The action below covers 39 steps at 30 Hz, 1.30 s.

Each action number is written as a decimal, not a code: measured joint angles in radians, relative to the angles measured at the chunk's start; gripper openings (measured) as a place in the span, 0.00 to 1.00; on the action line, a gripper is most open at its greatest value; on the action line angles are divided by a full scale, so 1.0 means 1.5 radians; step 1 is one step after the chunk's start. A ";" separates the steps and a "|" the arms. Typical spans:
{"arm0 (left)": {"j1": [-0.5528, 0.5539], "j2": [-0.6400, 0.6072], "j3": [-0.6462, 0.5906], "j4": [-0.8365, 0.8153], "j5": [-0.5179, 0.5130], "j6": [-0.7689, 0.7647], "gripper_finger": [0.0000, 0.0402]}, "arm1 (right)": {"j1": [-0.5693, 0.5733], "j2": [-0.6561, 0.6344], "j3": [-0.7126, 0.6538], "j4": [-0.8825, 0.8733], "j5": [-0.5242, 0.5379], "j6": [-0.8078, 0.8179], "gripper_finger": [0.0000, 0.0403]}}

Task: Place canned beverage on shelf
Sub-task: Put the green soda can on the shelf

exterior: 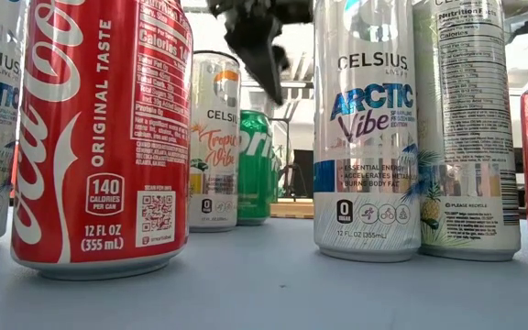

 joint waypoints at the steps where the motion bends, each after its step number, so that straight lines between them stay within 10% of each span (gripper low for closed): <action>1: 0.000 0.000 0.007 0.000 0.003 0.006 0.49 | 0.000 0.000 0.000 0.000 0.000 0.000 0.96; 15: -0.012 0.000 0.010 -0.079 0.004 0.057 0.90 | 0.009 0.000 0.000 0.000 0.001 0.000 0.96; 39: -0.008 0.000 -0.070 -0.040 0.002 0.012 0.92 | 0.009 0.000 0.000 0.003 0.003 0.001 0.96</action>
